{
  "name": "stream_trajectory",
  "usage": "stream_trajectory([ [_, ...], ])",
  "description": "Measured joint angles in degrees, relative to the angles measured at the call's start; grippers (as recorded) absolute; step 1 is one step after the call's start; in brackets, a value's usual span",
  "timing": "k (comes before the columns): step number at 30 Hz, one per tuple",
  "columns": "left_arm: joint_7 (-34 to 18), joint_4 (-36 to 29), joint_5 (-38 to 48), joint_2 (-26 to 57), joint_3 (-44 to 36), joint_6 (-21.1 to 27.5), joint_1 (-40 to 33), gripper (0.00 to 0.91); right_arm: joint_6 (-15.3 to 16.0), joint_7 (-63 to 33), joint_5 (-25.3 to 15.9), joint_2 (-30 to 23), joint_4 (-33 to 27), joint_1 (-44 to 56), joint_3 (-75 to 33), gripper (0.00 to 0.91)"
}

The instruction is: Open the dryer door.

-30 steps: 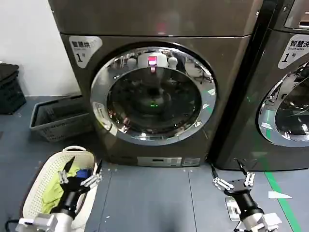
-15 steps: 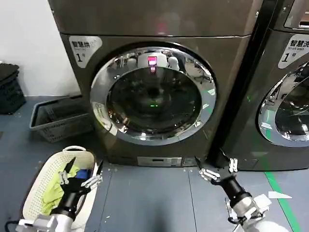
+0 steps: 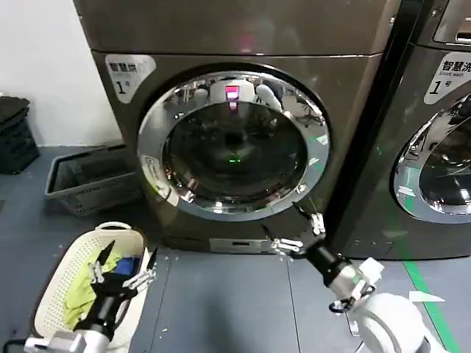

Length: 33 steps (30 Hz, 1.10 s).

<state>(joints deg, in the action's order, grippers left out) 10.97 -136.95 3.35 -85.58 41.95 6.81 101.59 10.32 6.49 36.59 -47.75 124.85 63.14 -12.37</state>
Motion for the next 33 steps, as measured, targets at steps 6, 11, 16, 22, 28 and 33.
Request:
stream_trajectory([
  [6, 0.1, -0.1, -0.3, -0.5, 0.0, -0.1, 0.2, 0.907, 1.7, 0.1, 3.1, 0.5, -2.8, -9.1, 6.8, 0.907],
  [11, 0.1, -0.1, -0.4, -0.7, 0.0, -0.2, 0.4, 0.907, 1.7, 0.3, 5.1, -0.3, -5.8, -16.2, 12.7, 0.907],
  [16, 0.3, -0.1, -0.4, -0.8, -0.1, -0.4, 0.4, 0.907, 1.6, 0.5, 6.6, -1.4, -8.3, -21.9, 17.2, 0.907],
  [22, 0.6, -0.5, -0.5, -1.0, -0.1, -0.4, 0.6, 0.907, 1.7, 0.5, 8.3, -3.7, -11.8, -28.4, 22.0, 0.907],
  [28, 0.8, -1.0, -0.7, -1.2, 0.0, -0.5, 0.9, 0.907, 1.7, 0.5, 8.5, -6.3, -15.3, -33.4, 25.5, 0.907],
  [33, 0.8, -1.4, -0.8, -1.4, 0.0, -0.6, 1.1, 0.907, 1.5, 0.6, 8.4, -8.1, -18.2, -36.2, 27.5, 0.907],
])
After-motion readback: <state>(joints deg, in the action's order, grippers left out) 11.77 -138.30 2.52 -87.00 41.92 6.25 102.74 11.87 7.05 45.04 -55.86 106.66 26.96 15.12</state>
